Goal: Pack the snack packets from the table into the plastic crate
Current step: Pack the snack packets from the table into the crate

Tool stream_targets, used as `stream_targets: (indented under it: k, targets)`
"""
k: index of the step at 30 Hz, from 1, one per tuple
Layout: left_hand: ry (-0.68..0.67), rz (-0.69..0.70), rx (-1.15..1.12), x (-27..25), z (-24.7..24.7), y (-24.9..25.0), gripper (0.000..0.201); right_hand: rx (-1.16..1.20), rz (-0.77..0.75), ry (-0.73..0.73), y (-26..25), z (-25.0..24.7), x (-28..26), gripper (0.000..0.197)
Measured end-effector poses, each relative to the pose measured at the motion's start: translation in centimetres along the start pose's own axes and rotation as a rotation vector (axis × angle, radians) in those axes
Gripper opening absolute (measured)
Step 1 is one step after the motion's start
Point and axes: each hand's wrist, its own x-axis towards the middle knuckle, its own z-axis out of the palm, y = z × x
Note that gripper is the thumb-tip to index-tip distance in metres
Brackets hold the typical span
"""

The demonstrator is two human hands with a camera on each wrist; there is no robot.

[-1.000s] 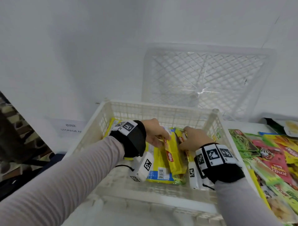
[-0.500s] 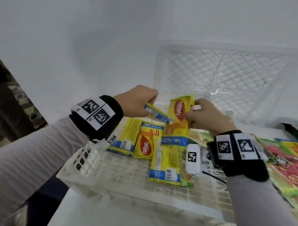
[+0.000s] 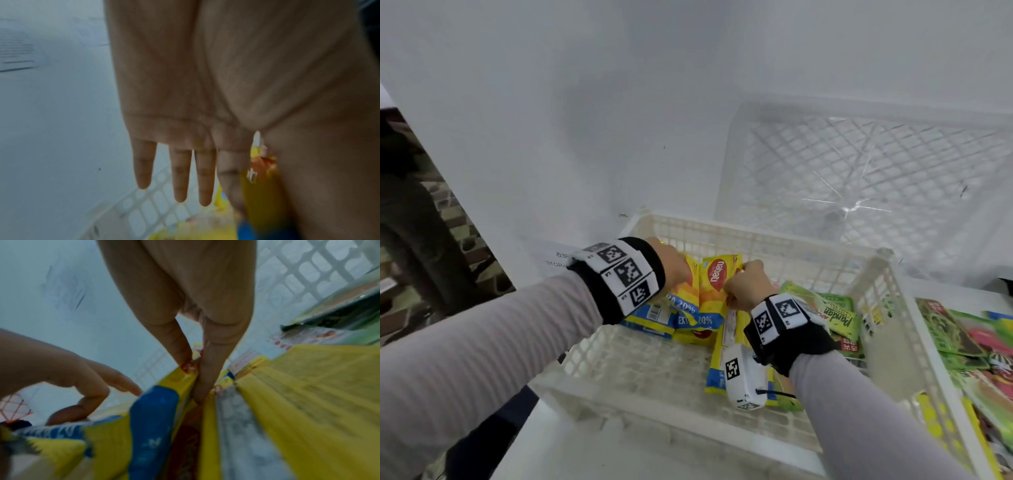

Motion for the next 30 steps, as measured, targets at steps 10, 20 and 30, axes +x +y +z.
stream_targets:
  k: [10, 20, 30]
  targets:
    - [-0.009, -0.251, -0.204, 4.3, 4.4, 2.3, 0.095, -0.26, -0.127, 0.001, 0.6, -0.2, -0.6, 0.027]
    - [-0.008, -0.15, -0.652, 3.3, 4.3, 0.0, 0.112, -0.195, -0.071, -0.138, 1.3, -1.1, -0.4, 0.047]
    - [0.153, -0.21, -0.793, 3.5, 5.8, 0.3, 0.082, -0.5, -0.149, 0.063, 1.4, 0.2, 0.2, 0.042]
